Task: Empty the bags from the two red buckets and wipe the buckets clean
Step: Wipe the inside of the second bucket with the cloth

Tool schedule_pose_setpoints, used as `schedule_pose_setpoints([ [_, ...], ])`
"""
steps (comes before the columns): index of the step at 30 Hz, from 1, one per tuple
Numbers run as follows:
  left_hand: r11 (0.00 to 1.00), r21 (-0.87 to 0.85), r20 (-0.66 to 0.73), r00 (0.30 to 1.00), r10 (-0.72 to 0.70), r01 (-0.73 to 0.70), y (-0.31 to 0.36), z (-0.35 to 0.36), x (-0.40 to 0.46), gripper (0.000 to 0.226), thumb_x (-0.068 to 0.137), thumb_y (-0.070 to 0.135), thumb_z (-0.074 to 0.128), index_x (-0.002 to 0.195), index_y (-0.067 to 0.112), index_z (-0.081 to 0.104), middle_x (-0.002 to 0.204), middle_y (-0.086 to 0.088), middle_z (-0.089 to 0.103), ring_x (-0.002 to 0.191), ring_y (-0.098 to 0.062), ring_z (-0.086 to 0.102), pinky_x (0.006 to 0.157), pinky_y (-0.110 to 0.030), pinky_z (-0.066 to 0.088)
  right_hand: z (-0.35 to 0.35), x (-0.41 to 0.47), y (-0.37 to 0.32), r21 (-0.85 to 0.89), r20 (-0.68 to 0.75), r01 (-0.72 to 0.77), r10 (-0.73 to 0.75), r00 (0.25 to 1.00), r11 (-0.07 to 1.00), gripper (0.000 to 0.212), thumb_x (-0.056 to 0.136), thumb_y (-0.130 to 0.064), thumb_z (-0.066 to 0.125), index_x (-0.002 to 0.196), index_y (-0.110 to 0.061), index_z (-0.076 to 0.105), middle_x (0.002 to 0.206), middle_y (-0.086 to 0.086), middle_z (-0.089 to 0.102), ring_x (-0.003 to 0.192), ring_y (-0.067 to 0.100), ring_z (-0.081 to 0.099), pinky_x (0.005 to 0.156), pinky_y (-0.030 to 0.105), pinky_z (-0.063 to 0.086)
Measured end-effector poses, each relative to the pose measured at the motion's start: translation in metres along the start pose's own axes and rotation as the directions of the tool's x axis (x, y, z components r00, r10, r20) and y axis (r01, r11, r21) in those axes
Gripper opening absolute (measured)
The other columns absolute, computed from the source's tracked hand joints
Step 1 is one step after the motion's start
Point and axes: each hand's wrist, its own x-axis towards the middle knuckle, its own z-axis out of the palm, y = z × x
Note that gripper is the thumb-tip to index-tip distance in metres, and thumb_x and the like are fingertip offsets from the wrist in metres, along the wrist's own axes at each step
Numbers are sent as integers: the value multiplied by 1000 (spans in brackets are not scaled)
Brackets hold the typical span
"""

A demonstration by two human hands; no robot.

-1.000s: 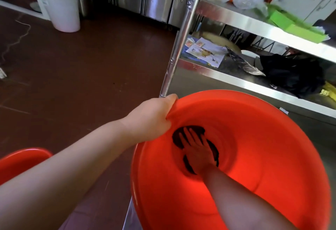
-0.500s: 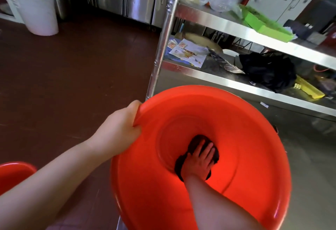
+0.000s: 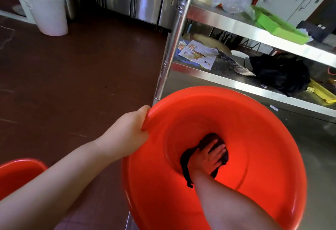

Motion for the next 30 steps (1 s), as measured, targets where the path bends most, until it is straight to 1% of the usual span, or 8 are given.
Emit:
schedule_pose_setpoints([
  [4, 1000, 4, 11, 1000, 3, -3, -2, -1, 8, 26, 74, 3, 55, 97, 16, 50, 71, -3, 60, 64, -14, 59, 54, -27, 44, -17, 38, 12, -275, 38, 424, -431, 901, 863, 72, 88, -20, 62, 148, -10, 24, 155, 23, 12, 145, 35, 14, 110, 55, 19],
  [11, 996, 34, 33, 996, 77, -78, 10, 3, 25, 30, 74, 3, 54, 94, 24, 45, 66, 4, 53, 62, -12, 57, 49, -19, 38, -18, 54, -8, -433, 256, 727, -700, 666, 533, 76, 80, -24, 65, 146, -13, 31, 153, 21, 25, 141, 37, 24, 112, 59, 14],
  [15, 985, 88, 6, 989, 148, -148, 21, 9, 35, 21, 75, 6, 55, 91, 16, 45, 67, 2, 52, 68, -23, 56, 55, -30, 38, -8, 44, -13, -423, 501, 849, -700, 510, 316, 71, 90, -29, 36, 152, -23, 1, 159, 14, -8, 146, 33, -8, 109, 53, -18],
  [19, 984, 113, 17, 990, 139, -140, 22, 8, 41, 24, 75, 7, 54, 96, 16, 47, 70, 1, 56, 70, -23, 58, 60, -36, 44, -7, 17, 2, -368, 513, 922, -801, 308, 119, 58, 82, -36, 28, 130, -23, 58, 142, 12, 47, 133, 29, 43, 108, 59, 27],
  [23, 979, 145, 9, 990, 141, -141, 25, 12, 44, 32, 73, 6, 52, 104, 14, 47, 76, -3, 58, 75, -28, 58, 64, -42, 49, -15, 13, 24, -329, 645, 936, -754, 126, -125, 59, 72, -50, 62, 127, -28, 60, 140, 5, 51, 129, 24, 49, 103, 52, 41],
  [25, 979, 156, 13, 991, 135, -135, 26, 13, 45, 37, 73, 5, 51, 109, 12, 46, 79, -7, 59, 78, -31, 59, 66, -44, 50, -25, 12, 28, -346, 720, 926, -676, 158, -152, 73, 61, -52, 76, 128, -30, 59, 140, 2, 51, 129, 22, 49, 101, 49, 43],
  [29, 978, 142, 58, 988, 144, -151, 24, 16, 44, 47, 74, 6, 50, 121, 11, 44, 93, -11, 64, 89, -34, 61, 73, -44, 51, -39, 13, 38, -370, 755, 881, -648, 100, -294, 66, 82, -49, 60, 143, -35, 38, 154, -1, 31, 142, 22, 27, 111, 60, 13],
  [30, 977, 141, 62, 987, 150, -157, 24, 16, 43, 49, 74, 6, 50, 122, 12, 44, 93, -10, 64, 90, -34, 61, 74, -43, 51, -45, 15, 39, -382, 766, 874, -632, 119, -299, 64, 79, -53, 62, 139, -39, 43, 150, -4, 37, 139, 18, 33, 111, 63, 16],
])
